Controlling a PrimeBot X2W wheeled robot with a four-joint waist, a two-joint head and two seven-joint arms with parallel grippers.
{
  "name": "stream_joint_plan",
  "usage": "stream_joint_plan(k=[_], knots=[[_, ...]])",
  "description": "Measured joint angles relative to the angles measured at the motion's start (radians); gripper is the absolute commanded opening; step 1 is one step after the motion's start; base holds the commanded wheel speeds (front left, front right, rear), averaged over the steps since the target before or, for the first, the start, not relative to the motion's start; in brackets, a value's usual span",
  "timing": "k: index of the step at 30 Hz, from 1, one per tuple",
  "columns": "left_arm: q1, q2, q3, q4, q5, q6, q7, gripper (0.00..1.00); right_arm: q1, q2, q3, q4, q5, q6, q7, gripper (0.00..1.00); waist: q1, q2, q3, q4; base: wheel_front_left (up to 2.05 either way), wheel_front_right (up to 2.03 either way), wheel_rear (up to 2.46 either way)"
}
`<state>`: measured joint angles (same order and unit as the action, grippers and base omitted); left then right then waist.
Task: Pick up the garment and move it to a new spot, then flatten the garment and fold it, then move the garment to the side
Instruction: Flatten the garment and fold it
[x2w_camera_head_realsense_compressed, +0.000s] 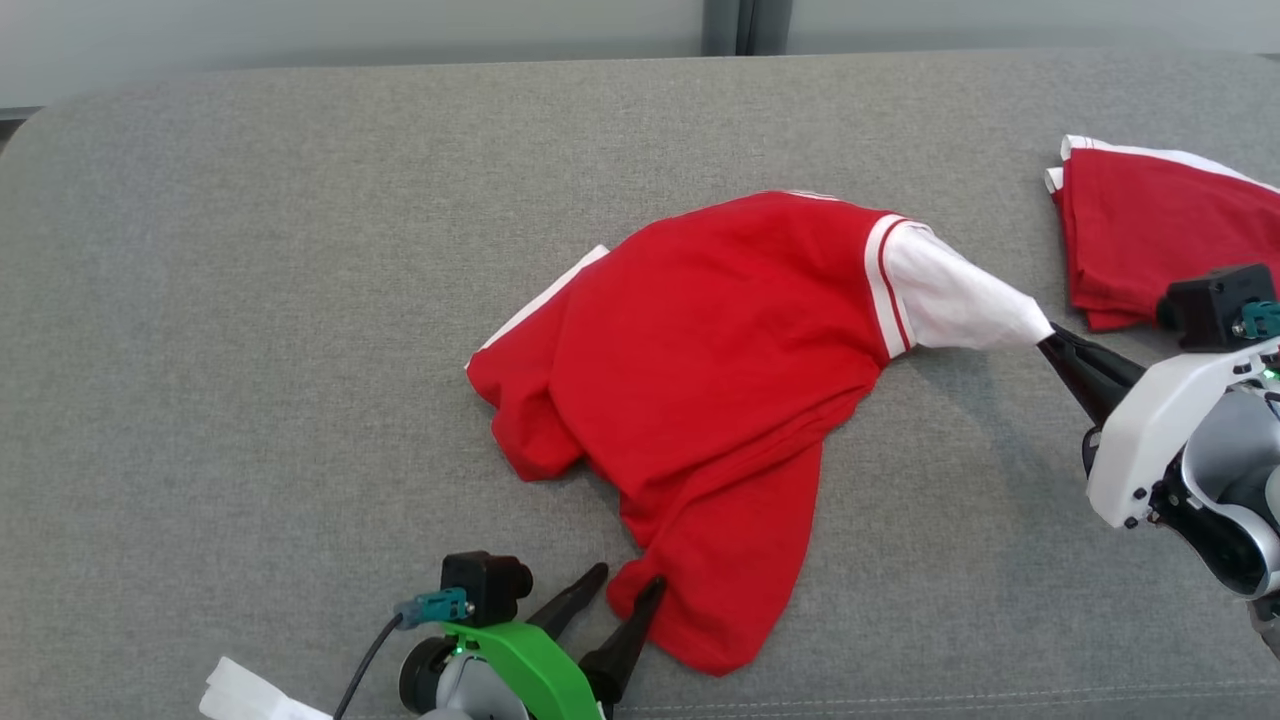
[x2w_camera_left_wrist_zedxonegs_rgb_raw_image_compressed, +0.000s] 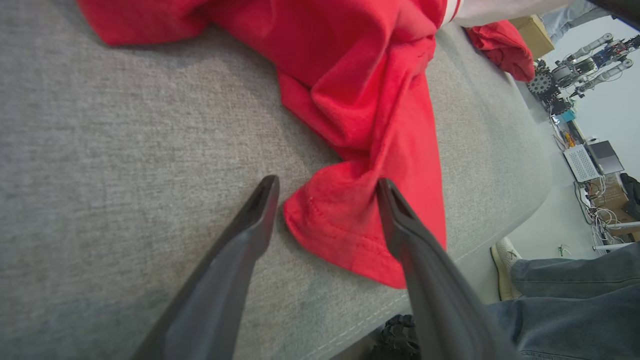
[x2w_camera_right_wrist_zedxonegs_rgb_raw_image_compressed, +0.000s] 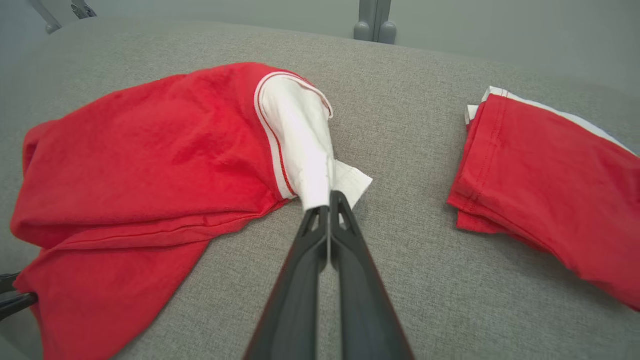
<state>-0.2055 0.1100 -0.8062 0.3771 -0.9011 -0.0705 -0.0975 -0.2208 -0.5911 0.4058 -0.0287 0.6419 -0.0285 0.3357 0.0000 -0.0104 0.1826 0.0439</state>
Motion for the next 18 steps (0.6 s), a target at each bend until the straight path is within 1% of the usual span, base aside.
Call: stream_joint_plan(k=[7, 11, 12, 14, 15, 16, 17, 18], knots=[[-0.015, -0.002, -0.008, 0.026, 0.001, -0.021, 0.009, 1.00, 0.030, -0.005, -0.017, -0.003, 0.000, -0.017, -0.040, 0.00, 0.0000, 0.0000, 0.022, -0.011, 0.00, 0.00, 0.00], [-0.030, -0.006, -0.008, 0.035, 0.001, -0.028, 0.001, 1.00, 0.043, -0.005, -0.020, -0.005, 0.000, -0.017, -0.057, 0.00, 0.0000, 0.0000, 0.025, -0.008, 0.00, 0.00, 0.00], [-0.031, -0.007, -0.008, 0.036, 0.001, -0.028, 0.000, 0.89, 0.047, -0.005, -0.021, -0.005, 0.000, -0.017, -0.062, 0.00, 0.0000, 0.0000, 0.026, -0.006, 0.00, 0.00, 0.00], [-0.037, -0.007, -0.008, 0.040, 0.001, -0.031, -0.001, 0.70, 0.048, -0.005, -0.022, -0.005, 0.000, -0.017, -0.065, 0.00, -0.0001, 0.0000, 0.026, -0.003, 0.00, 0.00, 0.00], [-0.041, -0.007, -0.010, 0.044, 0.001, -0.031, -0.001, 0.47, 0.048, -0.005, -0.024, -0.005, 0.000, -0.018, -0.073, 0.00, 0.0000, 0.0000, 0.026, -0.002, 0.00, 0.00, 0.00], [-0.043, -0.006, -0.013, 0.048, 0.001, -0.032, 0.000, 0.34, 0.051, -0.005, -0.028, -0.004, 0.000, -0.019, -0.076, 0.00, 0.0000, 0.0000, 0.025, 0.000, 0.00, 0.00, 0.00], [-0.043, -0.006, -0.016, 0.051, 0.001, -0.032, 0.000, 0.24, 0.054, -0.006, -0.031, -0.005, 0.000, -0.019, -0.081, 0.00, 0.0000, 0.0000, 0.024, 0.002, 0.00, 0.00, 0.00], [-0.043, -0.004, -0.020, 0.051, 0.001, -0.033, 0.000, 0.00, 0.059, -0.007, -0.033, -0.006, 0.000, -0.019, -0.081, 0.00, 0.0000, 0.0000, 0.023, 0.005, 0.00, 0.00, 0.00]])
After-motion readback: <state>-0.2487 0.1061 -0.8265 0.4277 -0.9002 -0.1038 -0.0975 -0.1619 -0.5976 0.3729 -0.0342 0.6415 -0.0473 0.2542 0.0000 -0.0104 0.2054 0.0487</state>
